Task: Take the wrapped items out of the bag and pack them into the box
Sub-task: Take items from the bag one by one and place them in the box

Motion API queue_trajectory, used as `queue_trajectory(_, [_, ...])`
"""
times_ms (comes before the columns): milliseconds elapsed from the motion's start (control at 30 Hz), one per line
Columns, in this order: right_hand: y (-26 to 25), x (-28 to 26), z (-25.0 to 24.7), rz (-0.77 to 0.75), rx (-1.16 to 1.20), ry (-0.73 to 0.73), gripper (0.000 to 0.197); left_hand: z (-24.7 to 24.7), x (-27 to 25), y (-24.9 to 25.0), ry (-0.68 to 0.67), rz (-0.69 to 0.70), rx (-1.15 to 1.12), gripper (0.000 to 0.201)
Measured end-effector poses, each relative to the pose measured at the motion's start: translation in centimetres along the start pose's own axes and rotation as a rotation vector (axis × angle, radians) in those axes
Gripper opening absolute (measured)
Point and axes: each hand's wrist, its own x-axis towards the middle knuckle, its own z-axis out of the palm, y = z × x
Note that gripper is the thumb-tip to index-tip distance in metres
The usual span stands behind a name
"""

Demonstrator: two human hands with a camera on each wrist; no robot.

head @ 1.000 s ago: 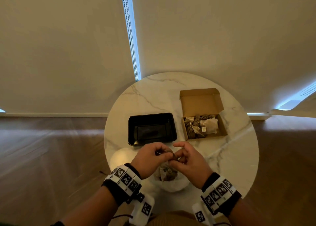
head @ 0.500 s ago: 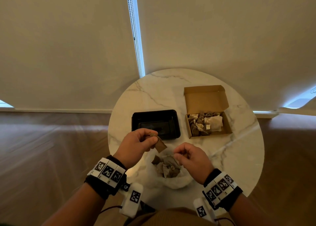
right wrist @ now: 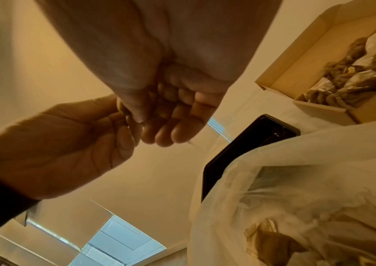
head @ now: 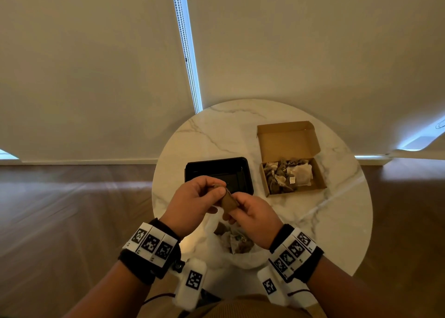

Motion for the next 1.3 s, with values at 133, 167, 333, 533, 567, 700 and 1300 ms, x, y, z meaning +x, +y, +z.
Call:
queue_trajectory(133, [0.5, -0.1, -0.3, 0.026, -0.005, 0.023, 0.014, 0.1, 0.3, 0.3, 0.028, -0.043, -0.127, 0.016])
queue_trajectory(167, [0.5, -0.2, -0.3, 0.032, -0.002, 0.023, 0.014, 0.2, 0.4, 0.3, 0.037, -0.055, -0.172, 0.017])
queue_trajectory(333, [0.9, -0.8, -0.1, 0.051, -0.036, 0.010, 0.016, 0.5, 1.0, 0.7, 0.170, -0.005, -0.165, 0.014])
queue_trajectory(533, [1.2, -1.6, 0.1, 0.111, -0.139, -0.027, 0.020, 0.1, 1.9, 0.3, 0.257, -0.011, -0.113, 0.008])
queue_trajectory(567, [1.2, -1.7, 0.1, 0.112, -0.139, -0.026, 0.021, 0.0, 2.0, 0.3, 0.277, 0.005, -0.080, 0.007])
queue_trajectory(700, [0.6, -2.2, -0.1, 0.071, -0.124, -0.013, 0.026, -0.3, 1.9, -0.3, 0.331, 0.078, 0.157, 0.008])
queue_trajectory(1300, [-2.1, 0.6, -1.2, 0.044, 0.114, 0.216, 0.017, 0.3, -0.1, -0.2, -0.015, -0.078, -0.243, 0.038])
